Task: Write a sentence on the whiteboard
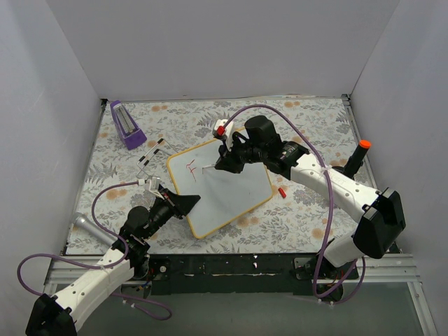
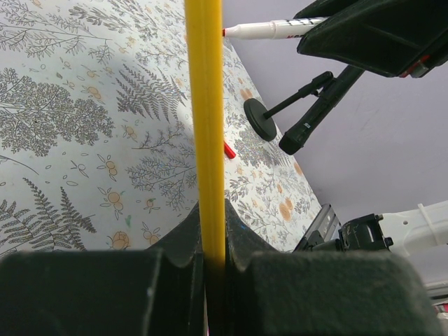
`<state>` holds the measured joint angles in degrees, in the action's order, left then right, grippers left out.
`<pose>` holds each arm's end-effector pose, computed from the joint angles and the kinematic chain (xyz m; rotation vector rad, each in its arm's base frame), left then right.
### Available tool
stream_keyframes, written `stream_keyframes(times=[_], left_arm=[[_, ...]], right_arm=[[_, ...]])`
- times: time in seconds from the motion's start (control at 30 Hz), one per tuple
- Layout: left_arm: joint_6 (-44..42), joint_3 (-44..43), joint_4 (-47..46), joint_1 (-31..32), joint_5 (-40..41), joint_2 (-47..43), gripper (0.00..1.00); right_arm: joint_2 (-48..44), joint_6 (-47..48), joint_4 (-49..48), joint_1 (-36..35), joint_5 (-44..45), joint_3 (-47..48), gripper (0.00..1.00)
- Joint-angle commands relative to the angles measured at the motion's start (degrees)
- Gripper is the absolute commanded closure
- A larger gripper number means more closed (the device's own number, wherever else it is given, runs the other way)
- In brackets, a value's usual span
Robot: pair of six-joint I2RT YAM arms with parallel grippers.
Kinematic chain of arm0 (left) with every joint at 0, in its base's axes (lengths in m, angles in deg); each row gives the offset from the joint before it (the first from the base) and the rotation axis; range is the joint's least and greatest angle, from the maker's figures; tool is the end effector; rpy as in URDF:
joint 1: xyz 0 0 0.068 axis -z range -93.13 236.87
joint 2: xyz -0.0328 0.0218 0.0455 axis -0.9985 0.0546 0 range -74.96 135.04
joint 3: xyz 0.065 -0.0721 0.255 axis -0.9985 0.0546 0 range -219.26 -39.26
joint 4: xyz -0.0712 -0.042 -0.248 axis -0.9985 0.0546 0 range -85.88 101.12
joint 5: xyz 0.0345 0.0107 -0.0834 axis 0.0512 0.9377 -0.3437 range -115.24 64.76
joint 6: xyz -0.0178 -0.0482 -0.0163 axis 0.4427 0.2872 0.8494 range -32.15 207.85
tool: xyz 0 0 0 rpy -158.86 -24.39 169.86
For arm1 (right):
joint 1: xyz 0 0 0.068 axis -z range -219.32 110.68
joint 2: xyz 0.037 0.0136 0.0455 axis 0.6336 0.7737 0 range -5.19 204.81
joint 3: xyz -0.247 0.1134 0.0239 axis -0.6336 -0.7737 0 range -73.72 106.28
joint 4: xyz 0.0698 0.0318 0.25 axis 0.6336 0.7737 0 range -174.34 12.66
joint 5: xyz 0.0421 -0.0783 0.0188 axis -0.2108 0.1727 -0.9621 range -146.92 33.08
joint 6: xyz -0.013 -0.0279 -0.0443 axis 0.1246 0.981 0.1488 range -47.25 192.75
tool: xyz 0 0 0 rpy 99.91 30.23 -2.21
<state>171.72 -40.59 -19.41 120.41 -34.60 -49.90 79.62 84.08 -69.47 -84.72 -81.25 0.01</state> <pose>0.1121 -0.0812 0.1813 -0.6534 1.7472 -1.6621 0.2308 0.2552 0.3416 -1.2206 1.6769 0.8004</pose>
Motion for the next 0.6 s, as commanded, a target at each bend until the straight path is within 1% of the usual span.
stream_keyframes(times=[0.0,0.57], left_arm=[[-0.64,-1.31,-8.29,0.21,-1.0,-0.8,1.0],[-0.56,-1.23,-8.64,0.12,-0.92,-0.8,1.0]], right_arm=[[0.79,-1.14,-2.66,-0.12,0.35,2.91,0.99],[0.35,0.79,-1.87,-0.65,-6.51,1.42,0.99]])
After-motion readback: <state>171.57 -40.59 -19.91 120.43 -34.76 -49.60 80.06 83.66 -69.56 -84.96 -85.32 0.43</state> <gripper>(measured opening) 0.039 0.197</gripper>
